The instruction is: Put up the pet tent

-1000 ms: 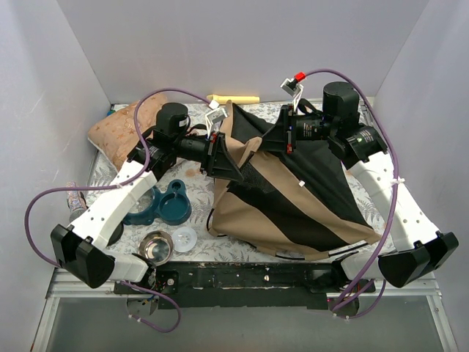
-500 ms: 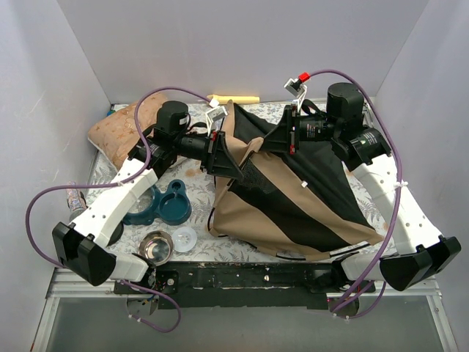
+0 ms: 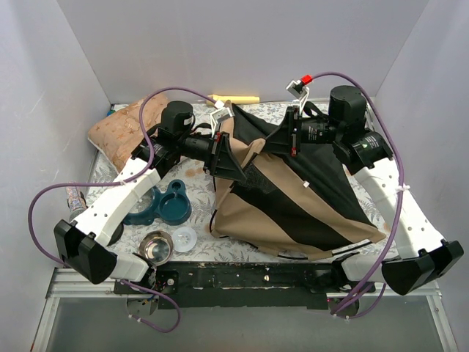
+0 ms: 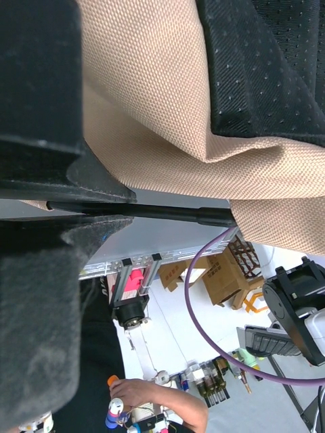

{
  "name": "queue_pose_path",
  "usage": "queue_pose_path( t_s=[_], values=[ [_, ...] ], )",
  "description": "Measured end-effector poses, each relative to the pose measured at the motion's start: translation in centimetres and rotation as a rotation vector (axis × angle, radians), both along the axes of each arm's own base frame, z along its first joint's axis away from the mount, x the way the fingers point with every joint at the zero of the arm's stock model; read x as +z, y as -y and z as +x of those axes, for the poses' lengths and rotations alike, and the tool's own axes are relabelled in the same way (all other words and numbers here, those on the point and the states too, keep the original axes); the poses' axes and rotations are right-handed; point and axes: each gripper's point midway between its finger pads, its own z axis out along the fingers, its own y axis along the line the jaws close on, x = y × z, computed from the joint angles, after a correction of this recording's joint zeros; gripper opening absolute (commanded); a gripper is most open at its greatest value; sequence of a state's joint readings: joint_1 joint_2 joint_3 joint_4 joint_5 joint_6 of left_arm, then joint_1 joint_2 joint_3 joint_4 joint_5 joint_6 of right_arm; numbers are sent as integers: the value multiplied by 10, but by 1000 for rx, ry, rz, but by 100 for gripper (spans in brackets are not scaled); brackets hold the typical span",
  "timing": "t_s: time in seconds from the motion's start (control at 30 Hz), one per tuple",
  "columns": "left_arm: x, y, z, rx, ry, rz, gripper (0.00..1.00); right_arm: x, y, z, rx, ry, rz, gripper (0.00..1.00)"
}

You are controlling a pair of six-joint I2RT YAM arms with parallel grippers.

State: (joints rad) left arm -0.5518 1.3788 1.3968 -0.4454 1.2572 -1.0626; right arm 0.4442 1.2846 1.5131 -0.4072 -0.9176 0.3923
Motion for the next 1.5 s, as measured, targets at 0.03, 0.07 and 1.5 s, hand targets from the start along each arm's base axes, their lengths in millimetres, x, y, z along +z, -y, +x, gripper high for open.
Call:
queue_pose_path(
  t_s=[0.03, 0.07, 1.5],
  values=[
    [0, 0, 0, -2, -3, 0, 0, 0, 1, -1, -2, 4, 0, 1],
    [0, -1, -1, -4, -5, 0, 0, 0, 2, -3, -3, 8, 2, 1],
    [23, -8, 2, -29, -37, -46, 0, -10, -32, -31, 92, 255, -59, 41]
  ],
)
